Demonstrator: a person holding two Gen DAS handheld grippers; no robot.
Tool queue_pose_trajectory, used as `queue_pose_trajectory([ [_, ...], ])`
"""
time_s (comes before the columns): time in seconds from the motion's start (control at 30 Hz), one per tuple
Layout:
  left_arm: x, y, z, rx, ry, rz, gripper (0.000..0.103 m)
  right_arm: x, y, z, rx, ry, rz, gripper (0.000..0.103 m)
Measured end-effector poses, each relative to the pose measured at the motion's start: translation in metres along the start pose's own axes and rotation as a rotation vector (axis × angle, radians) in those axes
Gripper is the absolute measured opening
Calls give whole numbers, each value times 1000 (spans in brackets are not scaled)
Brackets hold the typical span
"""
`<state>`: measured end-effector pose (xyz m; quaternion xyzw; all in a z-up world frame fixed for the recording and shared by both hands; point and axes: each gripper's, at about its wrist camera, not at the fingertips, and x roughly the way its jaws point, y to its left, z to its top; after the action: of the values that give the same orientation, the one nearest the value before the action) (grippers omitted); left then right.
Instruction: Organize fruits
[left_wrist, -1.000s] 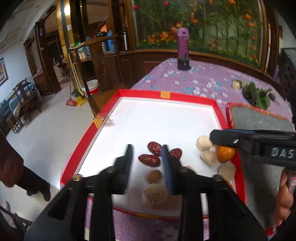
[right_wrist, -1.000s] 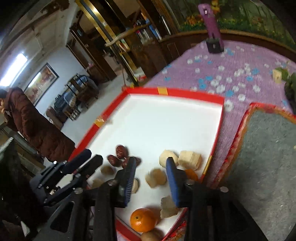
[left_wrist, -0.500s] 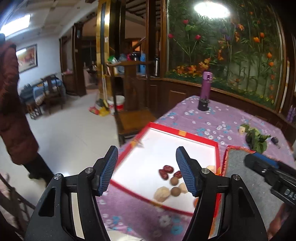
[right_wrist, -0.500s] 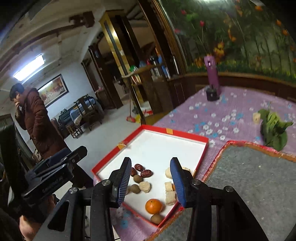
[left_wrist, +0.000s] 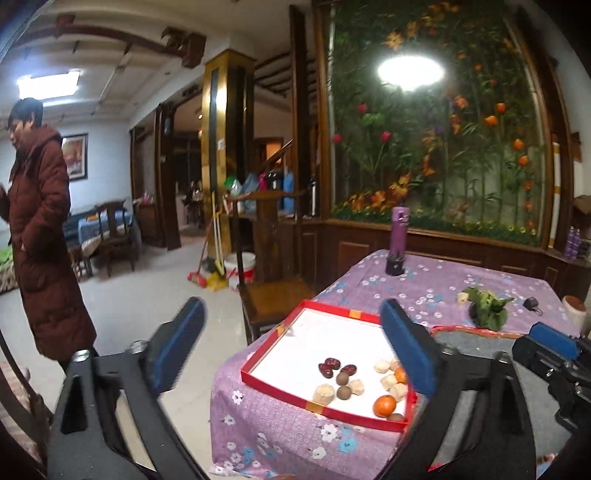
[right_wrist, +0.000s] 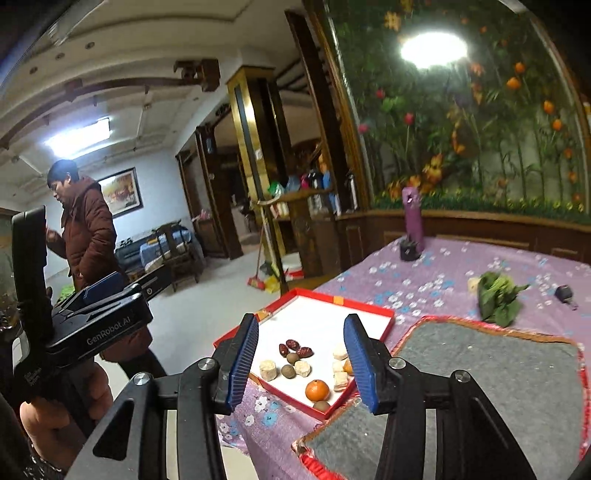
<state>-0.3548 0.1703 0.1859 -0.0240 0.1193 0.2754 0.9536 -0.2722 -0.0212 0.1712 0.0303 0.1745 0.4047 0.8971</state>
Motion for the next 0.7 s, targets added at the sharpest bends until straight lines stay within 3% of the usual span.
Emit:
queue_pose_trajectory([
  [0.3, -44, 7, -3, -18, -43, -78, 103, -61, 19, -6, 21, -99, -34, 50],
  [0.37, -48, 7, -2, -17, -38, -78, 103, -72, 20, -9, 35, -121, -38, 55],
  [0.43, -49, 7, -2, -11, -39, -53, 103, -80, 20, -9, 44, -149, -43, 75],
  [0.57, -51, -2, -4, 28, -25, 7, 103, -94, 20, -8, 25, -240, -101, 82],
  [0.7, -50, -9, -12, 81, 6, 49, 103, -95, 16, -9, 59, -241, -98, 83],
])
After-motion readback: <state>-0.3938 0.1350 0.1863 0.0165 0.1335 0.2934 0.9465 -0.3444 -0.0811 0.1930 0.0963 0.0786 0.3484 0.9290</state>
